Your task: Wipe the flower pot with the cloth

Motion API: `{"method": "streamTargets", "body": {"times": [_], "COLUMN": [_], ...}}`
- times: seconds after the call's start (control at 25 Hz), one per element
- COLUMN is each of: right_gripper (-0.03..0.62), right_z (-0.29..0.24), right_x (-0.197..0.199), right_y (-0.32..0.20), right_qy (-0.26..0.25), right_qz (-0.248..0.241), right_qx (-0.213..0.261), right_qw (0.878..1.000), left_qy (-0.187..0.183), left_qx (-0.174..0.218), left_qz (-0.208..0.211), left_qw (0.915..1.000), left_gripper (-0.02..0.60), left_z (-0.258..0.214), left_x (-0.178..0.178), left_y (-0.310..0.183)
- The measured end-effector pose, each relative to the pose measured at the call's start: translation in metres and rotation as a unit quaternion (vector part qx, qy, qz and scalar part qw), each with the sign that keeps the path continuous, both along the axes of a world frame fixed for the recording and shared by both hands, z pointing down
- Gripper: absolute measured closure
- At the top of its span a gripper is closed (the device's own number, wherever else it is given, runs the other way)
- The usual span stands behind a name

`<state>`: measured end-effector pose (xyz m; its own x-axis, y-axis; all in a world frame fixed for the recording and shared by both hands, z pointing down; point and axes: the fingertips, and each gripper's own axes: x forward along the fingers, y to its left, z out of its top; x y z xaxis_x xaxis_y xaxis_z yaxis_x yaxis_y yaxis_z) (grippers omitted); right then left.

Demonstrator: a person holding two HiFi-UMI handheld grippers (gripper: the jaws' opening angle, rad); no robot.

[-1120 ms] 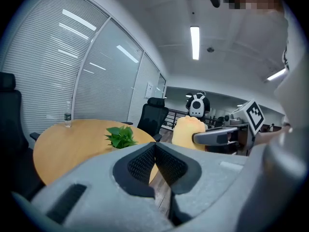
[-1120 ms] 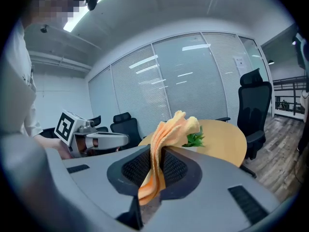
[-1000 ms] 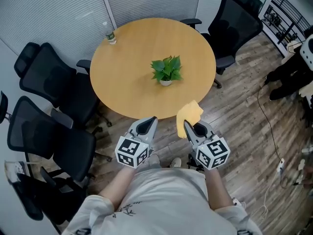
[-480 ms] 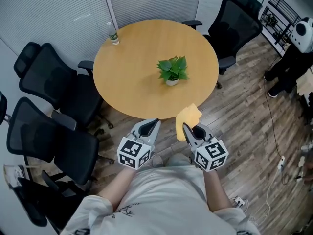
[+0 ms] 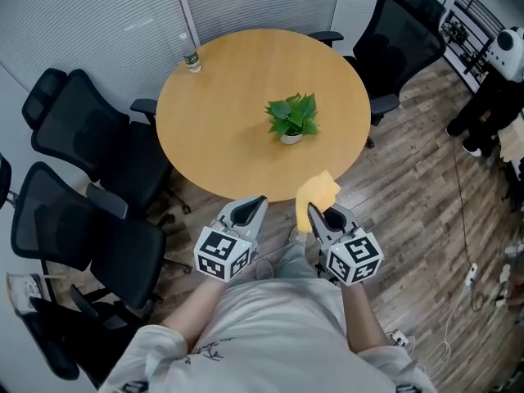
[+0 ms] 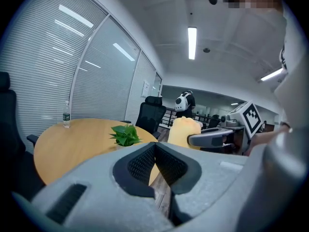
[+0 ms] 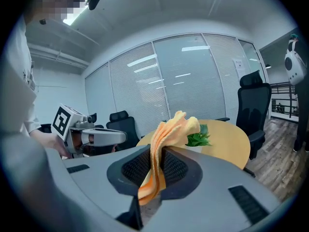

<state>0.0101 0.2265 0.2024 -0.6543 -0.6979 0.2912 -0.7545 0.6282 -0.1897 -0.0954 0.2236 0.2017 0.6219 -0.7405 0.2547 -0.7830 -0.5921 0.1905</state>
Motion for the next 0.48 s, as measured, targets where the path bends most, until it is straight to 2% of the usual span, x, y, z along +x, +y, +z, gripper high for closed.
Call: {"method": "streamTargets", "body": {"times": [0.48], "right_gripper": [0.549], "right_z": [-0.004], "right_x": [0.032], "right_y": [-0.088], "right_qy": [0.007], "right_qz": [-0.013], "right_qx": [0.004], "right_qw": [1.0], "left_qy": [0.008], "left_qx": [-0.005], "left_qz": [-0.02], "left_qw": [0.9998], "left_gripper": [0.571], "left_z": [0.001], "left_x": [0.024], "left_y": [-0.089]}}
